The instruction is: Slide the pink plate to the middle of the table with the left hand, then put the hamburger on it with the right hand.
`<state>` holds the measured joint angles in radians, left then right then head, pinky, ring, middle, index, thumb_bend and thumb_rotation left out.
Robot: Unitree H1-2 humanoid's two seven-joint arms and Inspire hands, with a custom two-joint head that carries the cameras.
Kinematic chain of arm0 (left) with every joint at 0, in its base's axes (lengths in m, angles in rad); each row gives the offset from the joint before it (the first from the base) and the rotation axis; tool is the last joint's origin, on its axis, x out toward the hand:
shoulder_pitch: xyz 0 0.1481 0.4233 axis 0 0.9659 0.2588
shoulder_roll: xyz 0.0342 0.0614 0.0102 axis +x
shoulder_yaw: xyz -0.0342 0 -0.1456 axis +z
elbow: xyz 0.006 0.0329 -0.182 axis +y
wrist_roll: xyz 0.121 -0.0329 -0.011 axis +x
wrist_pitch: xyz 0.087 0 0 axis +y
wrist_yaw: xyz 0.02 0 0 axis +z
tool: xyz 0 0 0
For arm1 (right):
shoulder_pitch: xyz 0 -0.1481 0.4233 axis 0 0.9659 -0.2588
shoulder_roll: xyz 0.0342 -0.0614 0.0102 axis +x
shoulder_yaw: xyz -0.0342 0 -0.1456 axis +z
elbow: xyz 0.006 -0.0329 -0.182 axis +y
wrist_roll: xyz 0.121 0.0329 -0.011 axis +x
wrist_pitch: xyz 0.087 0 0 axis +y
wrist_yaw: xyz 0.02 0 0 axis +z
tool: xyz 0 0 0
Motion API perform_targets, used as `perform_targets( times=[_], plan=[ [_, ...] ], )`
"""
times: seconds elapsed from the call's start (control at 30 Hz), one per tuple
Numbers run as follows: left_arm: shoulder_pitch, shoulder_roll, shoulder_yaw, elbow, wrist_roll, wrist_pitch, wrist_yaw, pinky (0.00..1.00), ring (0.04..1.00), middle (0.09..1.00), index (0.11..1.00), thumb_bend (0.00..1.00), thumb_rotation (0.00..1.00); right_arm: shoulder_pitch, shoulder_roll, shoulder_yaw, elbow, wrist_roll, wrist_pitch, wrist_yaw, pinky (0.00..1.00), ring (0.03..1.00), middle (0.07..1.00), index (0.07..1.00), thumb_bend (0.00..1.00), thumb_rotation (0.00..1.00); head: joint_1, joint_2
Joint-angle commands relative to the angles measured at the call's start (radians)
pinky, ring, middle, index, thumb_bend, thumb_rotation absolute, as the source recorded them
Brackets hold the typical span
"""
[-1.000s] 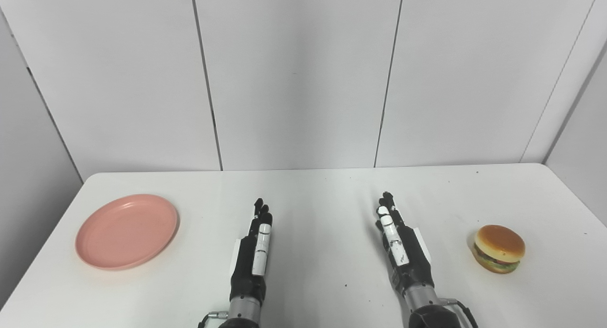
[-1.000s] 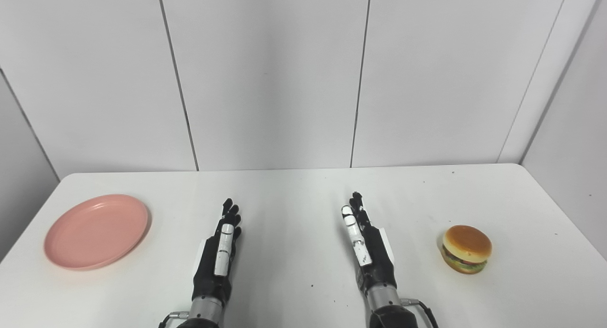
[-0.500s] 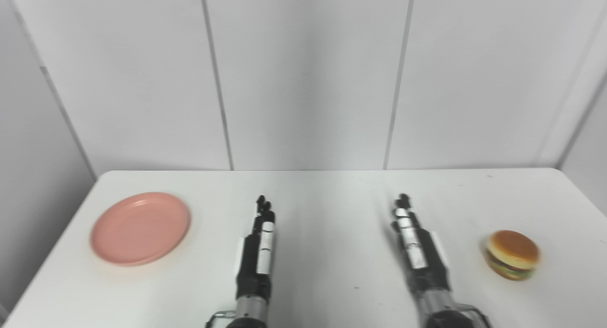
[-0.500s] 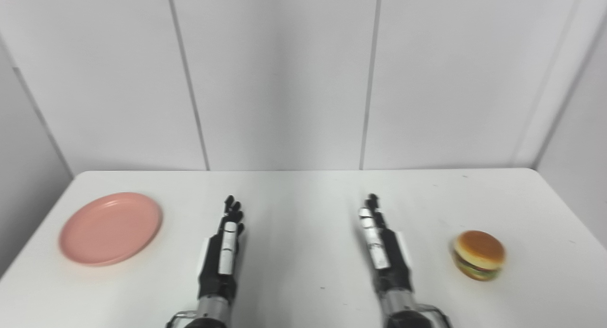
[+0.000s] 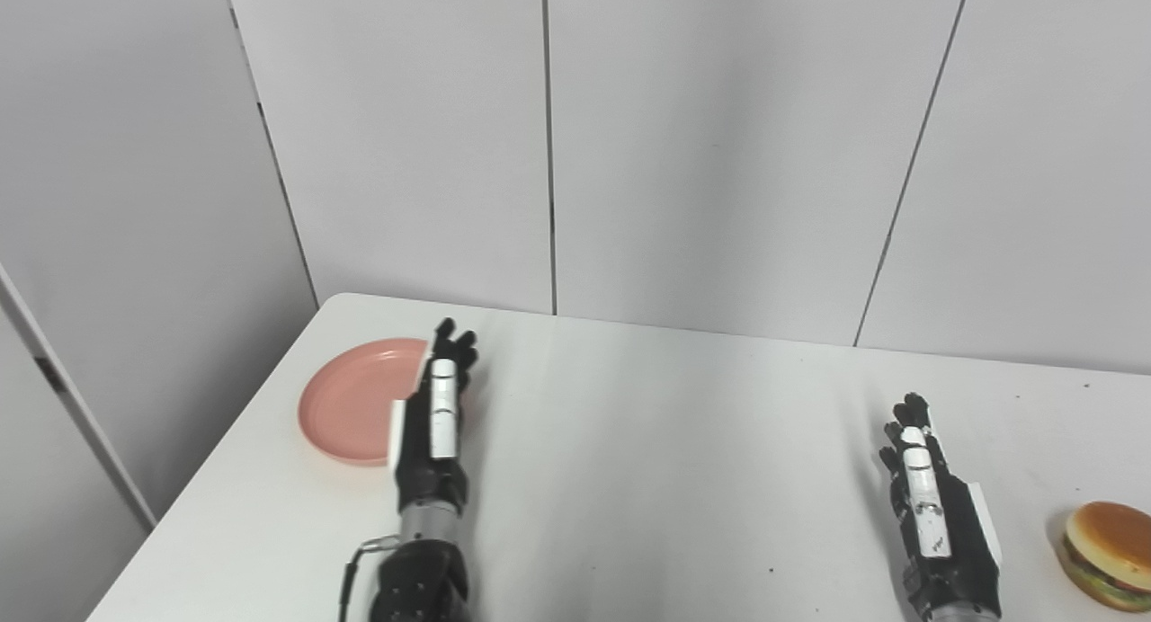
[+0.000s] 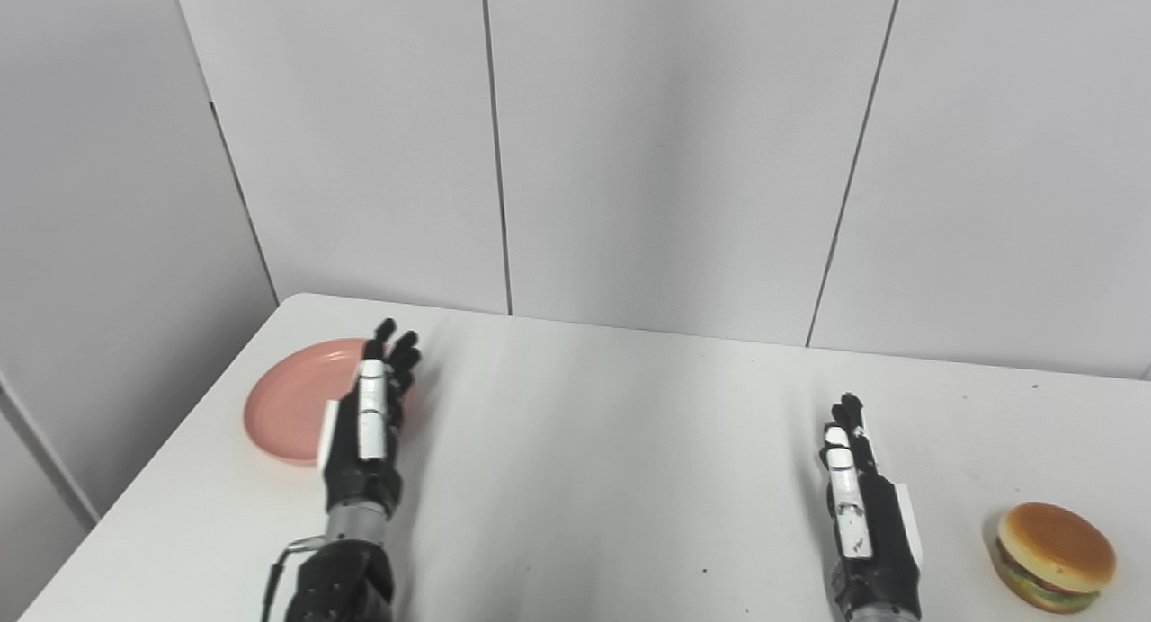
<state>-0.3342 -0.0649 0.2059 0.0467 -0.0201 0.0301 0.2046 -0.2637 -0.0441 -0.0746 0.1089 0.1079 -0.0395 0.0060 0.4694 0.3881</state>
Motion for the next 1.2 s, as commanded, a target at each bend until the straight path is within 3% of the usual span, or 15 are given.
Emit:
perform_targets(
  times=[0.0,0.13,0.23,0.4,0.47,0.53,0.8,1.17],
  plan=[
    [-0.066,0.042,0.038,-0.006,-0.025,-0.014,0.025,0.96,0.848,0.820,0.814,0.76,1.00,-0.021,0.006,-0.004,-0.024,0.011,-0.023,0.003,1.00,0.991,0.985,0.972,0.61,0.88,0.010,-0.006],
    [-0.096,0.083,0.074,0.021,-0.013,-0.033,0.056,0.89,0.792,0.775,0.775,0.77,1.00,-0.024,0.000,-0.008,0.003,0.038,-0.059,0.029,1.00,0.996,0.993,0.975,0.59,0.85,0.023,-0.016],
    [-0.120,0.125,0.107,0.059,-0.031,-0.057,0.066,0.90,0.790,0.776,0.781,0.77,1.00,-0.025,-0.003,-0.004,0.010,0.034,-0.080,0.033,1.00,0.981,0.984,0.961,0.56,0.84,0.026,-0.018],
    [-0.153,0.192,0.158,0.141,-0.023,-0.095,0.107,0.90,0.762,0.747,0.754,0.77,1.00,-0.017,-0.023,0.012,0.018,0.012,-0.126,0.058,1.00,1.000,1.000,0.999,0.52,0.92,0.042,-0.032],
    [-0.160,0.223,0.172,0.183,-0.012,-0.117,0.129,0.77,0.714,0.711,0.719,0.74,1.00,-0.016,-0.022,0.012,0.015,0.005,-0.122,0.050,1.00,1.000,0.997,1.000,0.53,0.92,0.052,-0.036],
    [-0.167,0.253,0.184,0.218,-0.026,-0.127,0.132,0.74,0.709,0.712,0.716,0.75,1.00,-0.016,-0.022,0.013,0.010,0.000,-0.117,0.049,1.00,1.000,0.997,1.000,0.55,0.91,0.054,-0.036],
    [-0.189,0.330,0.204,0.351,-0.069,-0.167,0.117,0.87,0.768,0.746,0.737,0.80,1.00,-0.016,-0.020,0.005,0.021,0.014,-0.147,0.057,1.00,0.988,0.986,0.991,0.53,0.90,0.069,-0.040],
    [-0.211,0.368,0.181,0.517,-0.112,-0.216,0.071,0.89,0.811,0.782,0.768,0.84,1.00,-0.013,-0.025,0.007,0.021,0.005,-0.156,0.056,1.00,0.979,0.982,0.968,0.54,0.91,0.066,-0.040]
  ],
)
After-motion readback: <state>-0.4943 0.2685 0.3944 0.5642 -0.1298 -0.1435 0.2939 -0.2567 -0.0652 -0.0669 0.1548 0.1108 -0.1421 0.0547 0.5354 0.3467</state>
